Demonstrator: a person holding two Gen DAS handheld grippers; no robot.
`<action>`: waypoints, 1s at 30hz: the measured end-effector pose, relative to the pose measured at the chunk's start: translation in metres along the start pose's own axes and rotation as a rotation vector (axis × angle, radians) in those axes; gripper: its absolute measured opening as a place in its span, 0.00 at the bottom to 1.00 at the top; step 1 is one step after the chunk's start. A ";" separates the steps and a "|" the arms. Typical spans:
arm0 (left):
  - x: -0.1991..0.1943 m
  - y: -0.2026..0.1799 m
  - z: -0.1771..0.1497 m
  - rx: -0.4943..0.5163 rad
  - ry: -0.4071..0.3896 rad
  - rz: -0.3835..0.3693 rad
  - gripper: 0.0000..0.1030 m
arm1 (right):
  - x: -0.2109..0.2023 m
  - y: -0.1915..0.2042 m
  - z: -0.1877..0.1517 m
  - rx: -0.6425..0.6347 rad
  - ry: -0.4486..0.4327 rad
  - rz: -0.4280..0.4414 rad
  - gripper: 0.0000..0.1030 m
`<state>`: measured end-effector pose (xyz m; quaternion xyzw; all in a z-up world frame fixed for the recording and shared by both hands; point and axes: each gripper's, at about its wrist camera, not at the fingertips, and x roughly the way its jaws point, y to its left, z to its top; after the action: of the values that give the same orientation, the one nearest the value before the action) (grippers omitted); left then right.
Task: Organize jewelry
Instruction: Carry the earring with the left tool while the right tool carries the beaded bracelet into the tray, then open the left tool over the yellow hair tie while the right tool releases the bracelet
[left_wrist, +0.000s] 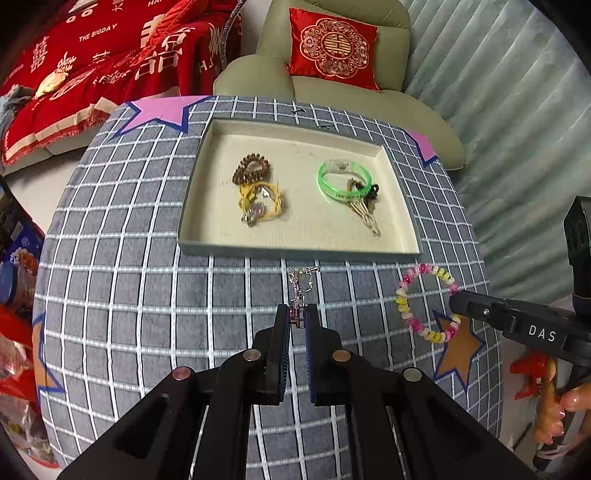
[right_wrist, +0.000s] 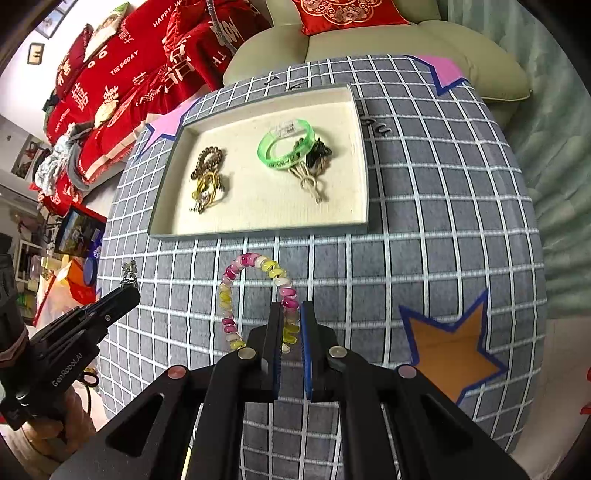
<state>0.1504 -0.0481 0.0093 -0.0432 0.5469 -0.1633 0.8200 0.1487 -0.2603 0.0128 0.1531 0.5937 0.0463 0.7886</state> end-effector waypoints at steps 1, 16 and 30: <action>0.002 0.000 0.004 0.001 -0.005 0.003 0.17 | 0.001 -0.001 0.004 -0.001 -0.002 0.001 0.09; 0.061 0.000 0.075 0.023 -0.045 0.127 0.17 | 0.047 -0.008 0.082 0.003 -0.015 -0.006 0.09; 0.118 0.003 0.079 0.089 0.027 0.266 0.17 | 0.100 -0.021 0.094 0.007 0.051 -0.031 0.09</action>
<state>0.2645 -0.0913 -0.0641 0.0685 0.5509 -0.0778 0.8281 0.2648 -0.2727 -0.0623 0.1453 0.6162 0.0358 0.7732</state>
